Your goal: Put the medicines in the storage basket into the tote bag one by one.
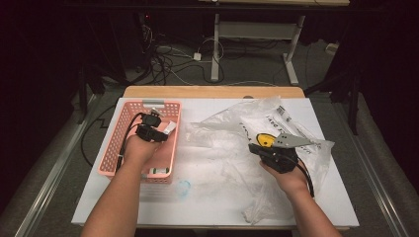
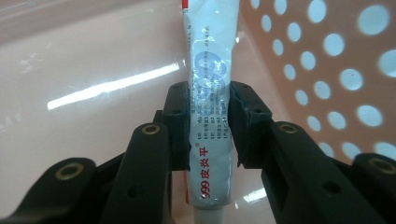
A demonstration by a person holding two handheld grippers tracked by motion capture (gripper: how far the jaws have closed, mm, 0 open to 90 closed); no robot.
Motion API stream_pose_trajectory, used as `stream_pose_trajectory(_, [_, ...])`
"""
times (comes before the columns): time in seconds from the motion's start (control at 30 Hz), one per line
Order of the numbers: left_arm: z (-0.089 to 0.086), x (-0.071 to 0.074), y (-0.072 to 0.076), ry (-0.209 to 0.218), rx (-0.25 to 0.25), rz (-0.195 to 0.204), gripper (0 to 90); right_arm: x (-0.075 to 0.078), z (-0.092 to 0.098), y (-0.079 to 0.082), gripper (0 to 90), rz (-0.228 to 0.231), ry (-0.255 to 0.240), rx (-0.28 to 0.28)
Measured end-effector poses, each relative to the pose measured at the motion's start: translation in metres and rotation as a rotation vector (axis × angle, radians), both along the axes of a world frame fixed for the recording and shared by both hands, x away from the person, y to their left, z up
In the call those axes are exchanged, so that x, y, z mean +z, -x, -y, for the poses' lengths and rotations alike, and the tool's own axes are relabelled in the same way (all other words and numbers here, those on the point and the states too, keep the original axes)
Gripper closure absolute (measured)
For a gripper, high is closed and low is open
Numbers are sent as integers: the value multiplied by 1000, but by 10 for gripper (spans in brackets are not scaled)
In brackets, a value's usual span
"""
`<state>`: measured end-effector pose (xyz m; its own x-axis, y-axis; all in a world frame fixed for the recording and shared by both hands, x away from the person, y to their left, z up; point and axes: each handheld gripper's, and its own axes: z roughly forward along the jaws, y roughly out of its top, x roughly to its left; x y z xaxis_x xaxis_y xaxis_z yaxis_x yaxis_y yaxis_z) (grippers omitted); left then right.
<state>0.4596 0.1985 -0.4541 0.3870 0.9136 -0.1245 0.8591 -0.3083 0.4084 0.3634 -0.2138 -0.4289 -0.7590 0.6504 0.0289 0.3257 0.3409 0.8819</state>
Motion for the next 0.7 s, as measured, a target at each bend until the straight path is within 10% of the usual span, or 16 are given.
stream_pose_trajectory(0.27, [-3,8,10,72,20,39,689,0,1,0,900,3,-1,0])
stream_pose_trajectory(0.7, [-7,28,28,76,17,108,689,1,0,0,900,10,0,3])
